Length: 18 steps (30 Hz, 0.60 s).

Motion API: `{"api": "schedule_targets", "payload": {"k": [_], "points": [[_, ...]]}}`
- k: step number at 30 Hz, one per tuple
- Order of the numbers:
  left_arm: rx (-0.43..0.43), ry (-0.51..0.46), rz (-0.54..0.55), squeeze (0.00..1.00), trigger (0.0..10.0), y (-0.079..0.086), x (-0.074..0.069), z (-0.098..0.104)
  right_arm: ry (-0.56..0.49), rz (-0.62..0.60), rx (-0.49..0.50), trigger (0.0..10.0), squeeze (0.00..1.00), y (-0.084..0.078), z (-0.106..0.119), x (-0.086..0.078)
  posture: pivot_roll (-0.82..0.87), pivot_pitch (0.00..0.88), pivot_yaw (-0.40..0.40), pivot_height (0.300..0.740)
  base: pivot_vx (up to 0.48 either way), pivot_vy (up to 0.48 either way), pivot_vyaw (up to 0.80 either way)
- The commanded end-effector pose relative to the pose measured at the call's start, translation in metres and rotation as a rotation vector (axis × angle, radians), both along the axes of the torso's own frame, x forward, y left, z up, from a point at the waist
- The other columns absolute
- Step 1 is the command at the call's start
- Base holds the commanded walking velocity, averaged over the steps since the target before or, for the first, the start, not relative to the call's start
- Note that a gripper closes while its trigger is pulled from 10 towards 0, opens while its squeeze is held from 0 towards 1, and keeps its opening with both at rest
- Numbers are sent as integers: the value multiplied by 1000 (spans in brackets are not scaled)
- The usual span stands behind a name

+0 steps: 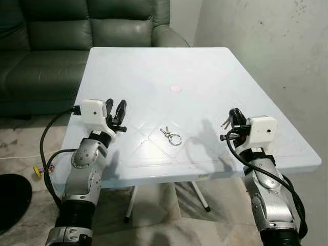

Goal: Hang keys on a hook

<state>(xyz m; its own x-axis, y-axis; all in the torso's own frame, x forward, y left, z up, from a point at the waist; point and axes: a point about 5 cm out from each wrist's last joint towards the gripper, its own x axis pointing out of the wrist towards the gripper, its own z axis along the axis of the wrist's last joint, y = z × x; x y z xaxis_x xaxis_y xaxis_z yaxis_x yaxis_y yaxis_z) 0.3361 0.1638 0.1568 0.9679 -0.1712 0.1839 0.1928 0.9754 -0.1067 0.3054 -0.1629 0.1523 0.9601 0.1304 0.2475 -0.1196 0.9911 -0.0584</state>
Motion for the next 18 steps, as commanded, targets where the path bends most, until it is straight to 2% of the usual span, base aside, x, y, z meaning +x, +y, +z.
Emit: {"api": "schedule_targets", "payload": {"k": [1, 18], "points": [[-18, 13, -14, 0, 10000, -8, 3, 0, -6, -15, -11, 10000, 0, -6, 2, -1, 81, 0, -61, 740, 0, 0, -788], [-38, 52, 33, 0, 10000, -5, 5, -3, 0, -7, -13, 10000, 0, -7, 3, 0, 92, 0, -72, 740, 0, 0, -782]]}}
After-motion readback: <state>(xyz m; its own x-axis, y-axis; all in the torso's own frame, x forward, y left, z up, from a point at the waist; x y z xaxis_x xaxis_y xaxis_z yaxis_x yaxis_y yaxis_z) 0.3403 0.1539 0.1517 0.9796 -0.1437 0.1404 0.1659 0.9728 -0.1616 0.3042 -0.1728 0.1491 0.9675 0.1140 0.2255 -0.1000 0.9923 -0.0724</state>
